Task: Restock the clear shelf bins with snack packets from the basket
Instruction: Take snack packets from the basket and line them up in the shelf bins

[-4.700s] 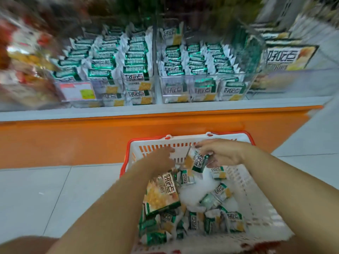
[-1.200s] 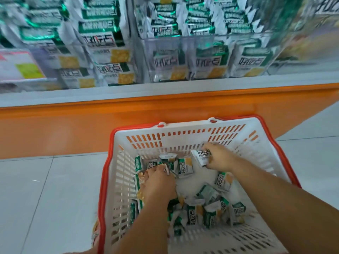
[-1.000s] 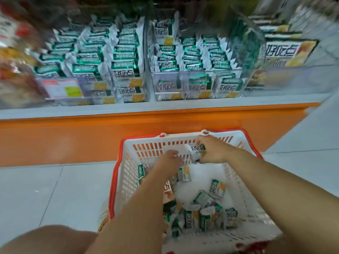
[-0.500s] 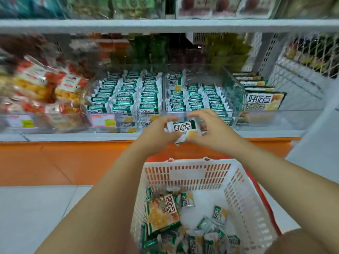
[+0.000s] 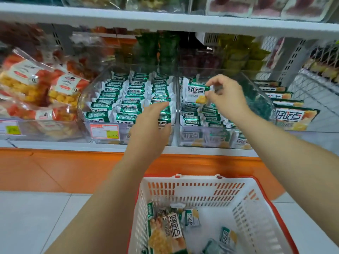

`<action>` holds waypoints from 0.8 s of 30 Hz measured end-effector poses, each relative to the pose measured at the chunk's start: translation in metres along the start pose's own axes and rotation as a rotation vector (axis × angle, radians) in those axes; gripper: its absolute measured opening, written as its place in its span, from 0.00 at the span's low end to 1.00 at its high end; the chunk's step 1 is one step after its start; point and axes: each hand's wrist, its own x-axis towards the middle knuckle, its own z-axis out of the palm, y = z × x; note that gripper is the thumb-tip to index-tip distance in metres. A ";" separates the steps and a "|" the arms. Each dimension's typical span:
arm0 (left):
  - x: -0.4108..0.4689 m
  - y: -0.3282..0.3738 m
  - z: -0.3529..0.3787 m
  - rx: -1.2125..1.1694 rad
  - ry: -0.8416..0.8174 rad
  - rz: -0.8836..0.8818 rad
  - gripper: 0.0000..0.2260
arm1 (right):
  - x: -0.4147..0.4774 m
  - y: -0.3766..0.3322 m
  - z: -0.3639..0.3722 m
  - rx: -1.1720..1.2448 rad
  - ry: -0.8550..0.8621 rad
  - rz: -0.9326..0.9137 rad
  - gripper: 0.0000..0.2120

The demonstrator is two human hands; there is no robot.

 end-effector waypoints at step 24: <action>-0.006 -0.006 0.029 0.196 0.116 0.099 0.15 | 0.028 0.034 0.029 -0.472 -0.268 0.022 0.28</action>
